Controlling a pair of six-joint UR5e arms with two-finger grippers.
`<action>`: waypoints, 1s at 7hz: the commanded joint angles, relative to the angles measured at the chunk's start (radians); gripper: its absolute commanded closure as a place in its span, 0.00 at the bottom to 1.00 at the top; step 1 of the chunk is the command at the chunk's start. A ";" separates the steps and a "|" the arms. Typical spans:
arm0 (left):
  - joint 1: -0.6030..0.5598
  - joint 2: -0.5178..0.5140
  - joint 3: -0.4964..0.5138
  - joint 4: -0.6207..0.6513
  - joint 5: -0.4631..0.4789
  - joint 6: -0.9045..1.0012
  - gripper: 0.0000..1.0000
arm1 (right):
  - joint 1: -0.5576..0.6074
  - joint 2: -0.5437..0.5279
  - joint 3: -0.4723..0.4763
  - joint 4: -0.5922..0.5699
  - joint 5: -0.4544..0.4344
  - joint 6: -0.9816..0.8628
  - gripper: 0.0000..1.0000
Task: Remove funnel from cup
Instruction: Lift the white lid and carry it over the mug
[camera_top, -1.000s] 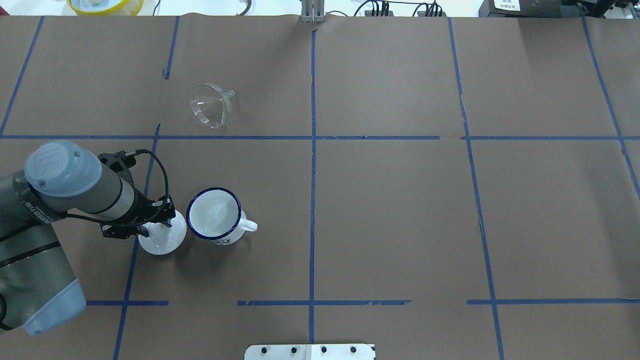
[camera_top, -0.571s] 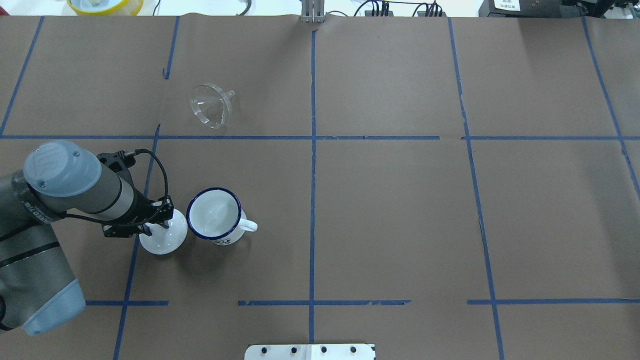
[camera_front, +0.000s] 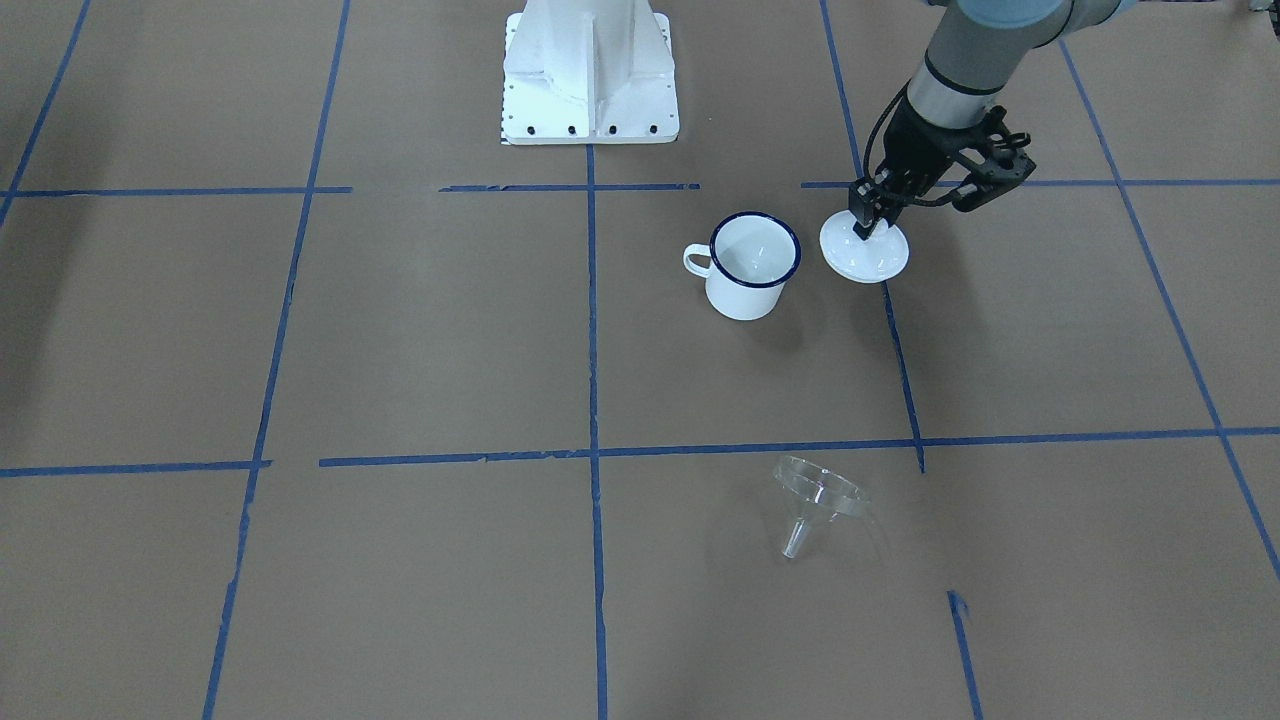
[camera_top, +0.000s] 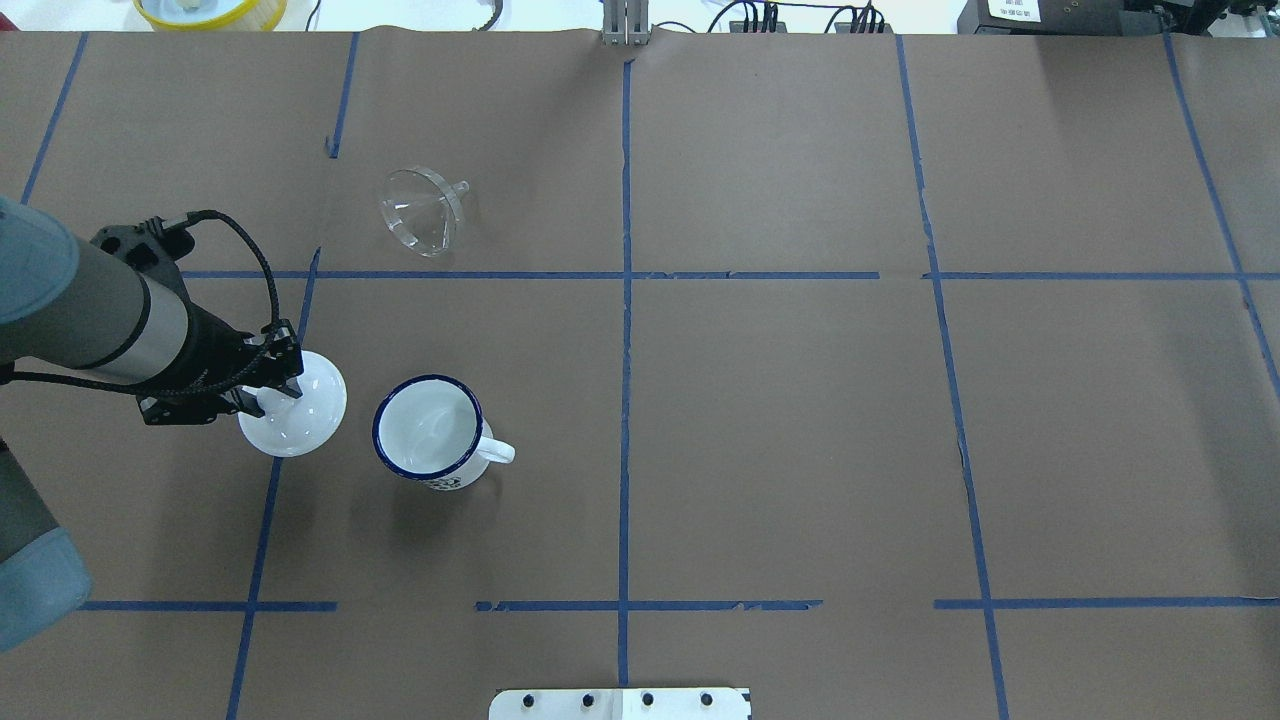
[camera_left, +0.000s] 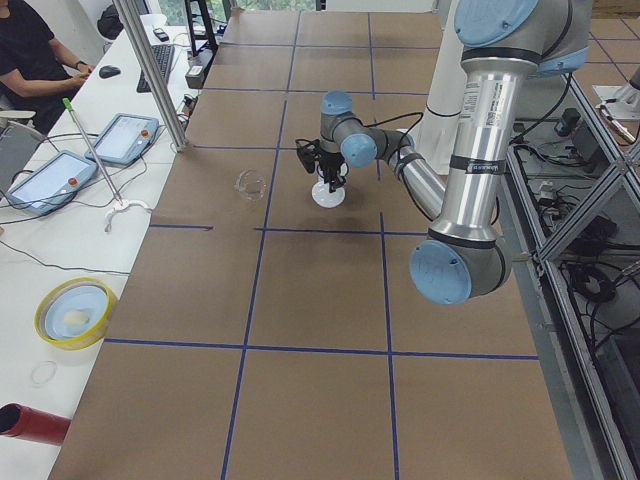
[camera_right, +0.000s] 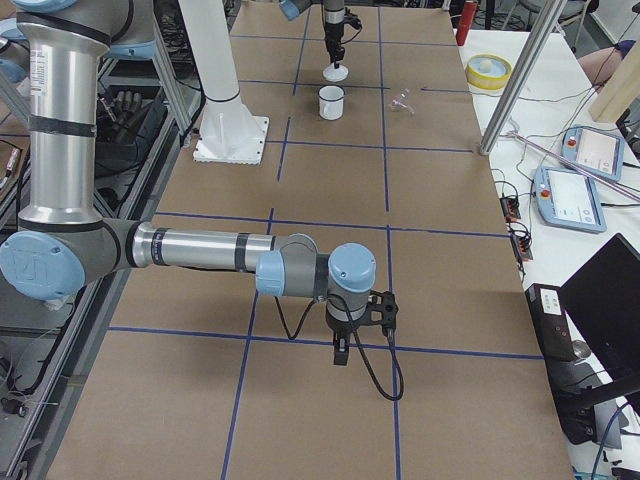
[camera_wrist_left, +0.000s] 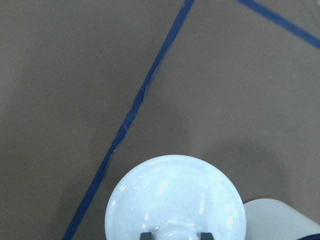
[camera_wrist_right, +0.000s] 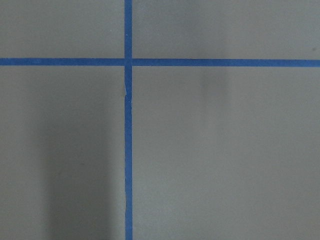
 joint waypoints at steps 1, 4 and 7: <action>0.000 -0.138 -0.016 0.177 -0.003 -0.044 1.00 | 0.000 0.000 0.000 0.000 0.000 0.000 0.00; 0.089 -0.320 0.130 0.251 -0.001 -0.116 1.00 | 0.000 0.000 0.000 0.000 0.000 0.000 0.00; 0.110 -0.360 0.188 0.253 -0.001 -0.119 1.00 | 0.000 0.000 0.000 0.000 0.000 0.000 0.00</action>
